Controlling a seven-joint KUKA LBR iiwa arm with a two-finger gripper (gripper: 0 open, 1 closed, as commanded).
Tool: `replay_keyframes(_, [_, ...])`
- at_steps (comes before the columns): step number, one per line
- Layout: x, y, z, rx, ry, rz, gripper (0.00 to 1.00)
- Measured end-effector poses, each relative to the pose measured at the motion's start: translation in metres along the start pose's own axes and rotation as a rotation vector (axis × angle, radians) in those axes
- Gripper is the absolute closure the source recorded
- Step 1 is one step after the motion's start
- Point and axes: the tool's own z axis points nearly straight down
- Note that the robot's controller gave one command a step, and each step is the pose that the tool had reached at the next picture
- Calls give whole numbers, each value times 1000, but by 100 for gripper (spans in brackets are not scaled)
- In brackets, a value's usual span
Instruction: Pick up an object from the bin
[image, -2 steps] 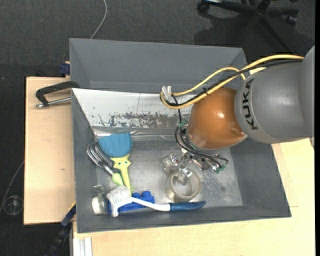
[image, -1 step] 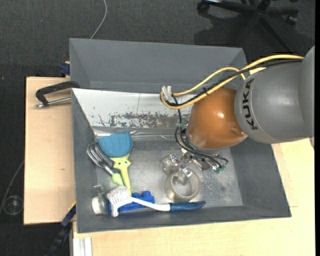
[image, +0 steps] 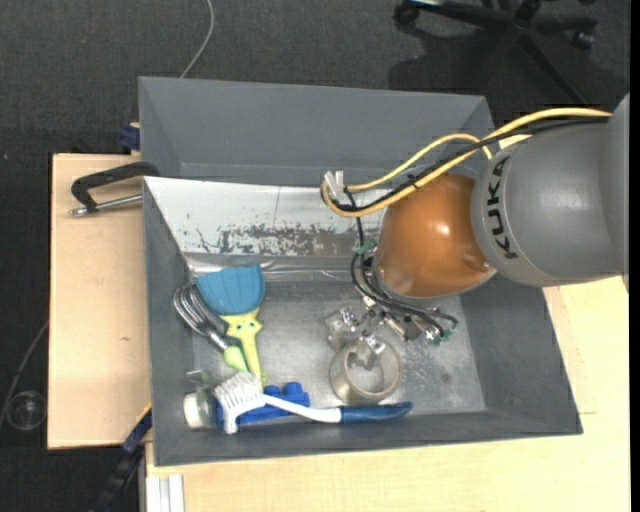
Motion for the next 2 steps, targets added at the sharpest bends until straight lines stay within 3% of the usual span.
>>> replay_keyframes(1, [1,1,-20,-3,4,0,100])
replay_keyframes(2, [-2,0,-43,2,-6,0,100])
